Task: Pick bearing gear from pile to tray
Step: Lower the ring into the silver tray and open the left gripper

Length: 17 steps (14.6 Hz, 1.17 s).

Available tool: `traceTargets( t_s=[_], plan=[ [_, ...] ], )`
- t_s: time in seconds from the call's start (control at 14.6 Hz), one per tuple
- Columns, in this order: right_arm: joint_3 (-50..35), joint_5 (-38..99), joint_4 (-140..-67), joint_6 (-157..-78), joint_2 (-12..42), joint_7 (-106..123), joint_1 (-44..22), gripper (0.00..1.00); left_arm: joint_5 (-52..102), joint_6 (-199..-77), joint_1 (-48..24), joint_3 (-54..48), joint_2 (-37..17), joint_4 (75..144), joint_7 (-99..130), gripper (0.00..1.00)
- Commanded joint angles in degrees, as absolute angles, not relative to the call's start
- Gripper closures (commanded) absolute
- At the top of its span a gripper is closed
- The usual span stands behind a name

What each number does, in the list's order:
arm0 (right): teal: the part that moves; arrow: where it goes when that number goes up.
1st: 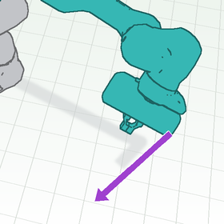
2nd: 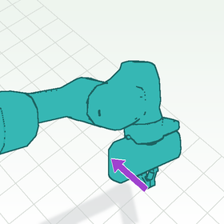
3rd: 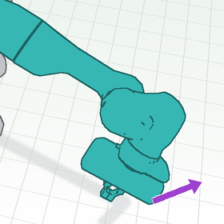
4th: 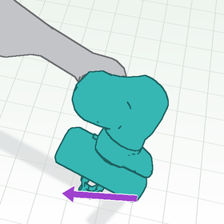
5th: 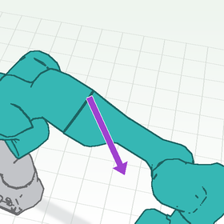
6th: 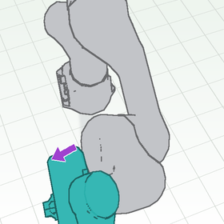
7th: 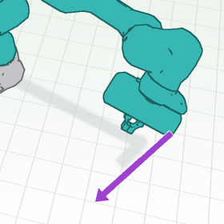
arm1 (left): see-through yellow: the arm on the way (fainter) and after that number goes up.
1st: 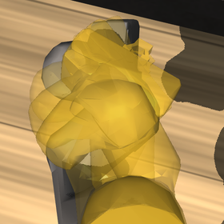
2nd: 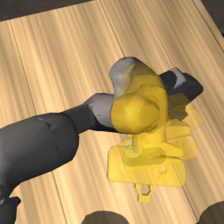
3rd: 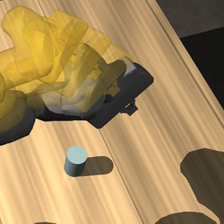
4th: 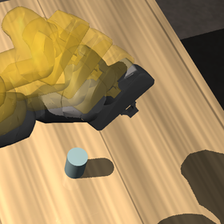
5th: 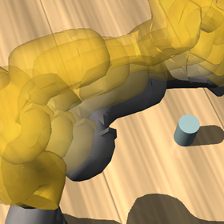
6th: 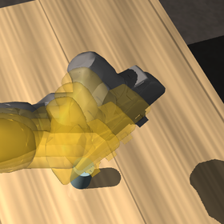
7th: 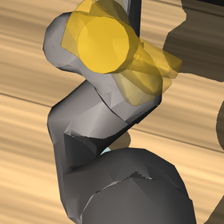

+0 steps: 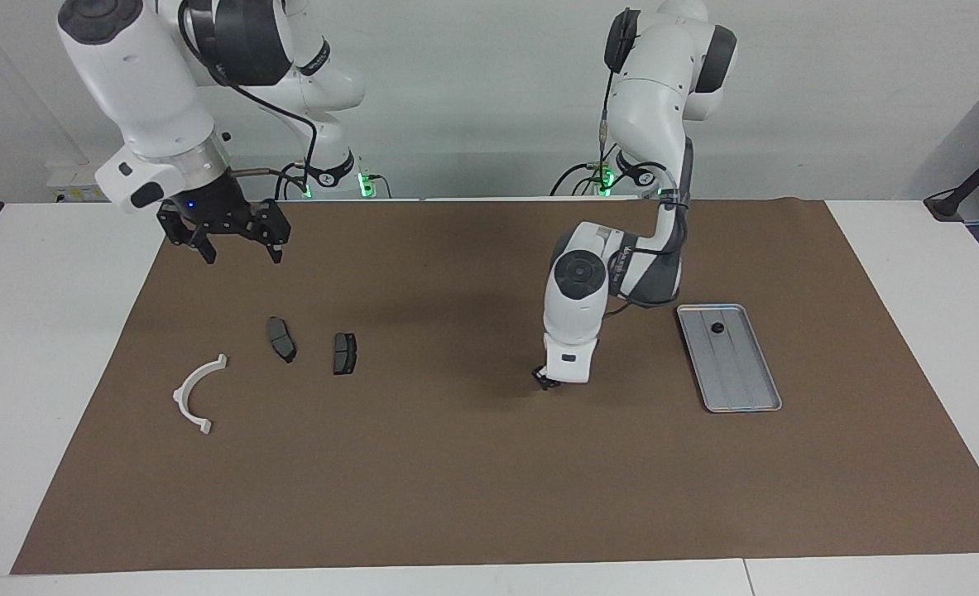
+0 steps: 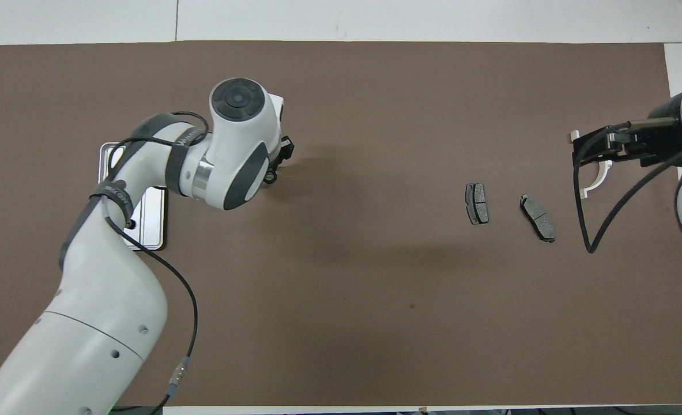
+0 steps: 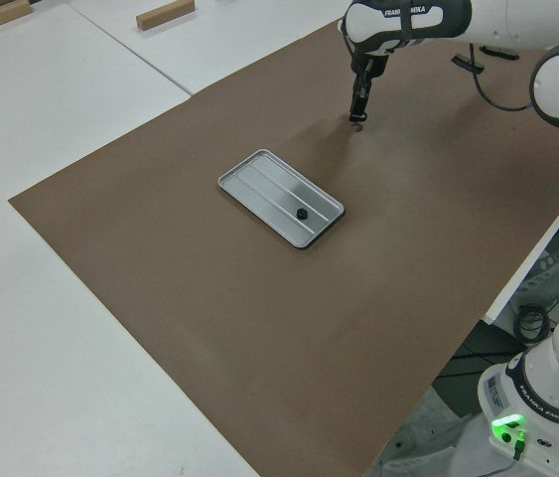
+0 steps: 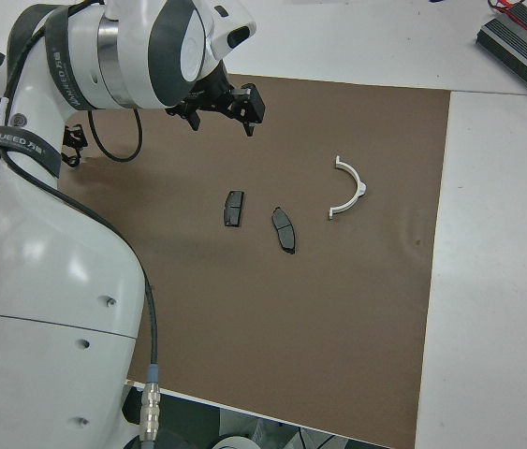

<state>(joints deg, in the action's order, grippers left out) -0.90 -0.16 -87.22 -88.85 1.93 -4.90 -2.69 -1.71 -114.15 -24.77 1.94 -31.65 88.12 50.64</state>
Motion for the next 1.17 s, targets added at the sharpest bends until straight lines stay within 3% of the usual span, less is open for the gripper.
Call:
traceTargets(
  t_s=[0.0,0.21,0.41,0.55,1.1],
  plan=[
    [-1.0,-0.6,-89.8,-88.0,-1.0,-3.9,-2.9,0.0,-2.3,-110.2,-16.9,1.3,-28.0,89.9,38.2,1.0],
    [-1.0,-1.4,-90.6,-88.2,-2.5,-4.0,-2.9,0.0,-1.7,-110.6,-9.0,1.2,-27.9,90.3,25.7,1.0],
    [-1.0,-2.5,-90.5,-88.9,-1.8,-4.0,-2.8,0.0,0.3,-119.7,-3.9,1.2,-27.0,96.0,18.2,1.0],
    [-1.0,-3.3,-90.5,-88.9,-1.8,-4.0,-2.6,0.0,0.4,-124.2,-2.8,1.3,-25.6,100.7,17.4,0.99],
    [-1.1,-2.6,-90.4,-88.9,-1.8,-4.0,-2.1,0.0,0.4,-124.4,-1.3,1.3,-24.4,103.4,12.8,0.97]
  ],
)
